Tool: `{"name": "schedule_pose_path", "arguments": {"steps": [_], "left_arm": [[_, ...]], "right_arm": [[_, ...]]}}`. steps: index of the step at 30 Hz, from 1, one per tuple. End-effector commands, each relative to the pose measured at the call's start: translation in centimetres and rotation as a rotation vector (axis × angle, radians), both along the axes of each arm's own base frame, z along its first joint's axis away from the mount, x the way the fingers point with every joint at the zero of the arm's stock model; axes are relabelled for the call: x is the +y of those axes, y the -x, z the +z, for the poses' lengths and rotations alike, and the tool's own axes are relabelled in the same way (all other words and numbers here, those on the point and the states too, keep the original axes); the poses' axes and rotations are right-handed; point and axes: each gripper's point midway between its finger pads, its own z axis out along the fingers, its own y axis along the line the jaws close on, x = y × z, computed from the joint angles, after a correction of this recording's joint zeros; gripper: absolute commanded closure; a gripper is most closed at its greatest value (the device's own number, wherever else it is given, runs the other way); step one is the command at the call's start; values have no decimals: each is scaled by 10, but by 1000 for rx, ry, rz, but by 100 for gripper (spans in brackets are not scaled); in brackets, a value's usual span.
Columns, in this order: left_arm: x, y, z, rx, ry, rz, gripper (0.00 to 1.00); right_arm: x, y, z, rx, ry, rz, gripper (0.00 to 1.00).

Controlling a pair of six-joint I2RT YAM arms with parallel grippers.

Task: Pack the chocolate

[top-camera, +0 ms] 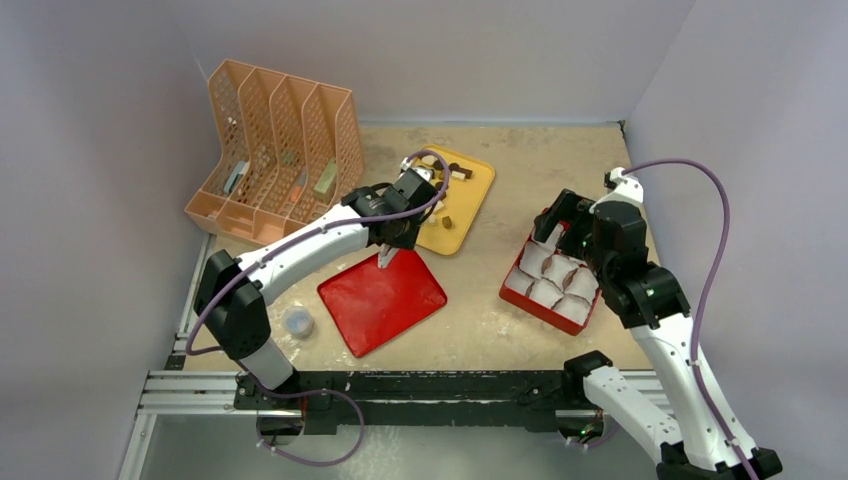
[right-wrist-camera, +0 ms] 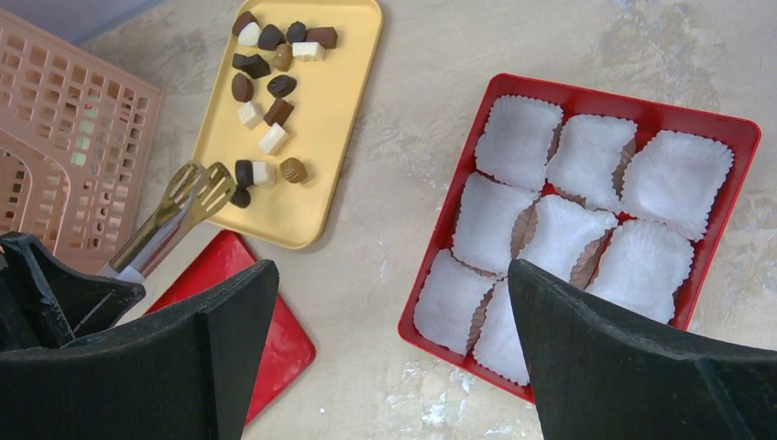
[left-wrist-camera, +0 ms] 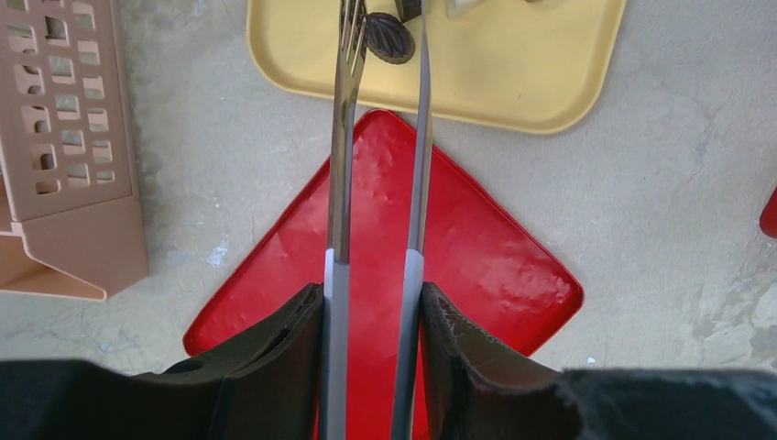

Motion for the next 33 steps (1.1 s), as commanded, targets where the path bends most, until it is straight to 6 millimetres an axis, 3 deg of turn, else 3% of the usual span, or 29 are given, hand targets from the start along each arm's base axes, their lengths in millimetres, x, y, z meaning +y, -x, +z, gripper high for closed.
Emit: {"name": "schedule_pose_path", "arguments": {"steps": [1, 23, 33], "left_arm": [[-6, -3, 11, -29, 57, 17, 62], [-5, -5, -31, 11, 1, 15, 60], [-7, -7, -35, 15, 7, 12, 65]], "right_arm": [[2, -5, 14, -49, -13, 4, 3], [1, -2, 10, -47, -18, 0, 3], [1, -1, 9, -44, -20, -2, 3]]}}
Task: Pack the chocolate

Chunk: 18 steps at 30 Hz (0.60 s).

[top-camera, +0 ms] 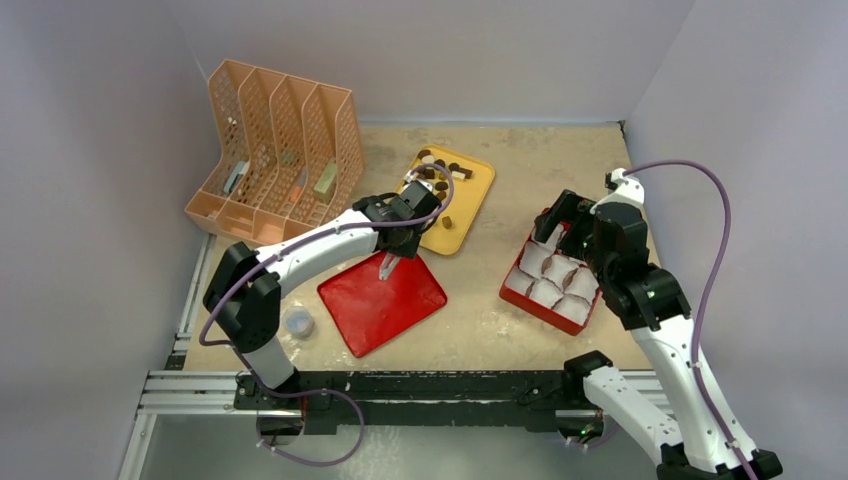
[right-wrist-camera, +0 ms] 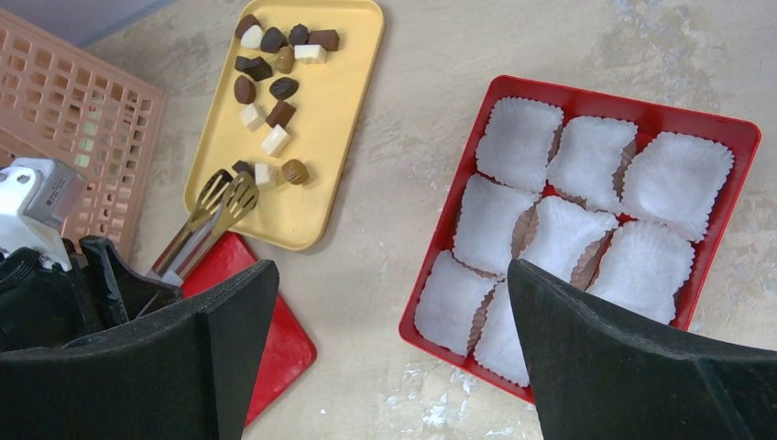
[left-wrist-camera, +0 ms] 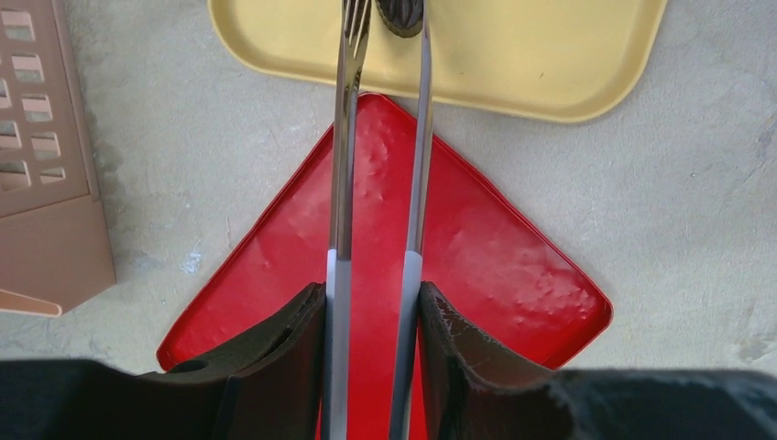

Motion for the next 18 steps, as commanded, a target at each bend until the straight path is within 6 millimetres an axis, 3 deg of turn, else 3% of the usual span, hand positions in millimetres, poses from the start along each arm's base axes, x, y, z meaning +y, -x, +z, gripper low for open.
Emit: {"name": "schedule_pose_path", "arguments": {"steps": [1, 5, 18], "left_arm": [[-7, -9, 7, -33, 41, 10, 66], [-5, -7, 16, -40, 45, 9, 71], [-5, -8, 47, -77, 87, 14, 73]], "right_arm": [[1, -2, 8, -35, -16, -2, 3], [1, -2, 6, -32, -16, -4, 3], [1, -2, 8, -38, -18, -2, 3]]}}
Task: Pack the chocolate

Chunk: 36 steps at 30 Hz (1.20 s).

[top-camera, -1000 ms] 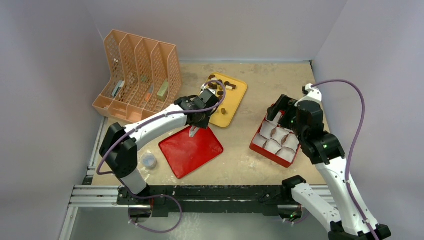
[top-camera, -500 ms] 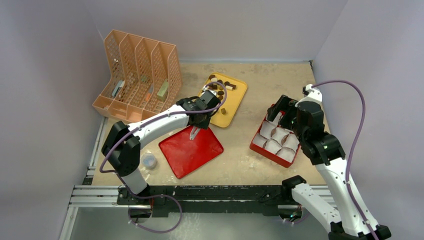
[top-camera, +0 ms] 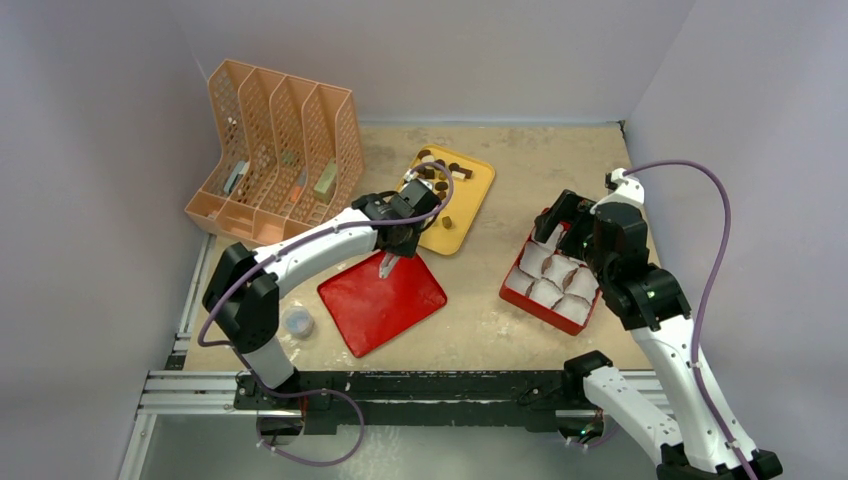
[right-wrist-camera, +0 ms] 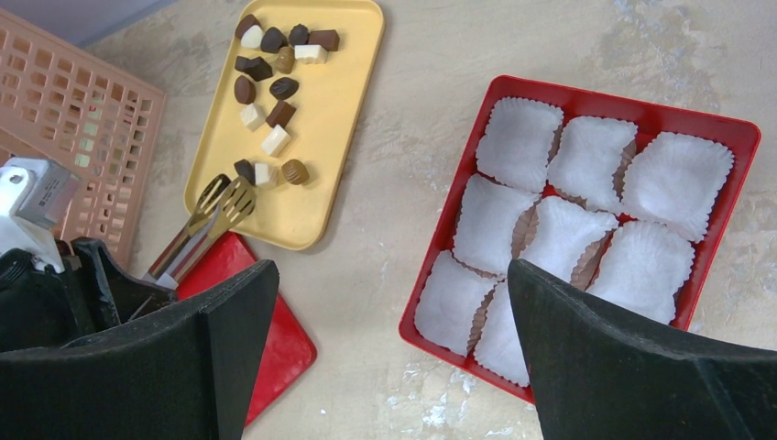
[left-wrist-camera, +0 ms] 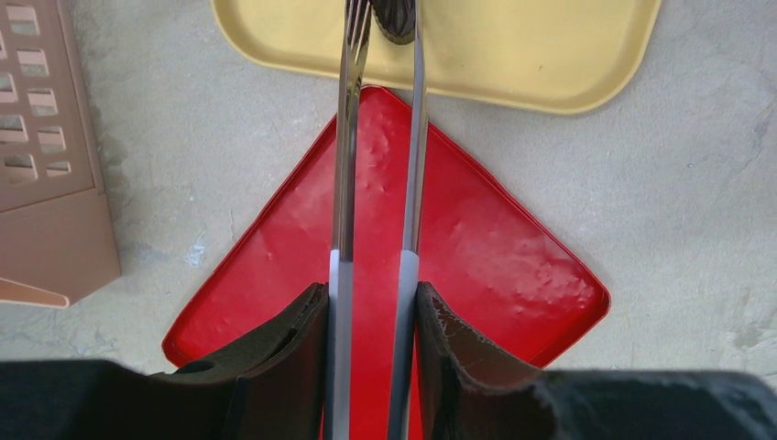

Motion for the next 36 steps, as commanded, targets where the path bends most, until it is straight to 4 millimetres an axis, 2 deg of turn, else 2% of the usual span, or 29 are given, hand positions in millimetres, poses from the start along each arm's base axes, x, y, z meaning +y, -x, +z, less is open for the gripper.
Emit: {"name": "schedule_pose_path", "arguments": {"steps": [1, 10, 14, 21, 25, 36], "left_arm": [[-7, -10, 47, -92, 96, 15, 73], [-18, -11, 74, -125, 181, 0, 74], [-32, -12, 82, -126, 240, -29, 75], [-91, -8, 112, -113, 473, -166, 75], [-119, -8, 123, -133, 539, -215, 76], [-206, -9, 134, -144, 720, -351, 77]], "right_arm": [[1, -2, 9, -38, -19, -2, 3], [1, -2, 13, -48, -23, -1, 3], [1, -1, 20, -66, -19, 8, 3], [-2, 8, 23, -80, -27, 0, 3], [-8, 10, 36, -124, -26, -17, 3], [-23, 27, 58, -190, -30, -71, 4]]}}
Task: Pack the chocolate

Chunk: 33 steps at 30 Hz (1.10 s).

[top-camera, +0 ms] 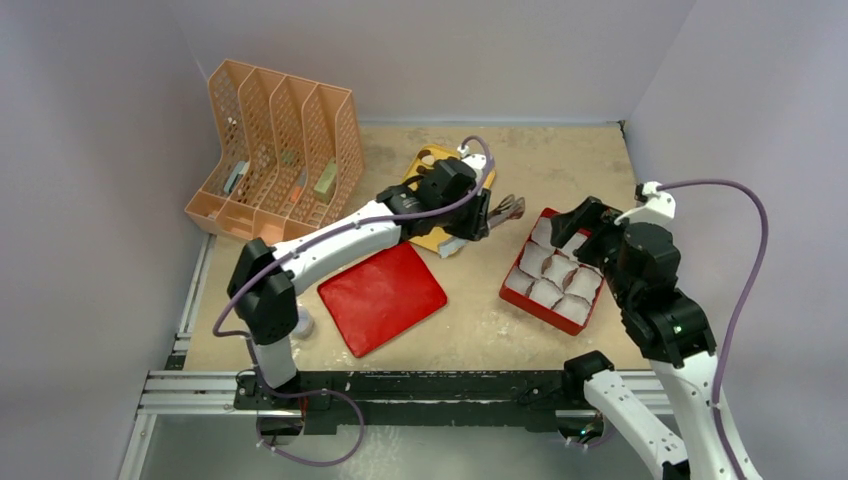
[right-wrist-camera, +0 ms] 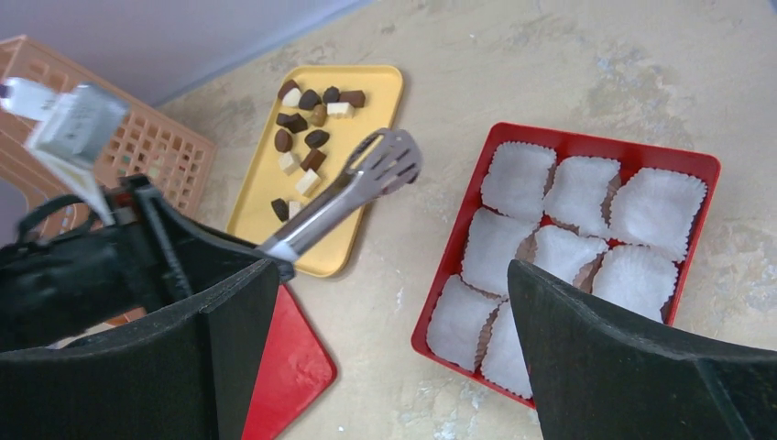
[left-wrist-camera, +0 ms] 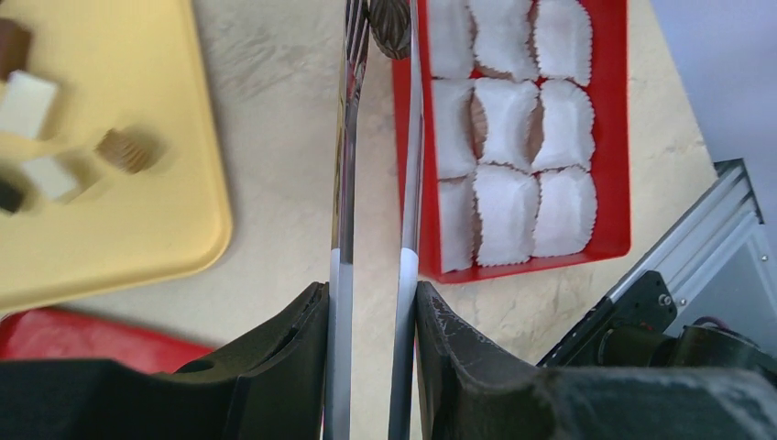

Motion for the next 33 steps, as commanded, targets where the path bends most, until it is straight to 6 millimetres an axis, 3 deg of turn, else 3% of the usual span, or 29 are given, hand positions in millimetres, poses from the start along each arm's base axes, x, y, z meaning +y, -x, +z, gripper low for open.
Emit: {"name": "schedule_pose_path", "arguments": {"steps": [1, 8, 15, 26, 33], "left_arm": [[-51, -9, 49, -91, 194, -58, 77], [-88, -15, 25, -78, 207, -102, 77], [-111, -23, 4, -79, 175, -129, 77], [-113, -27, -15, -66, 127, -128, 70], [-112, -27, -14, -68, 123, -123, 66]], "right_arm": [[-12, 8, 23, -70, -10, -51, 4], [-17, 13, 24, -85, -15, -73, 4], [-19, 13, 27, -88, -9, -77, 4], [-21, 13, 25, -83, 0, -85, 3], [-20, 13, 25, -86, 5, -83, 3]]}}
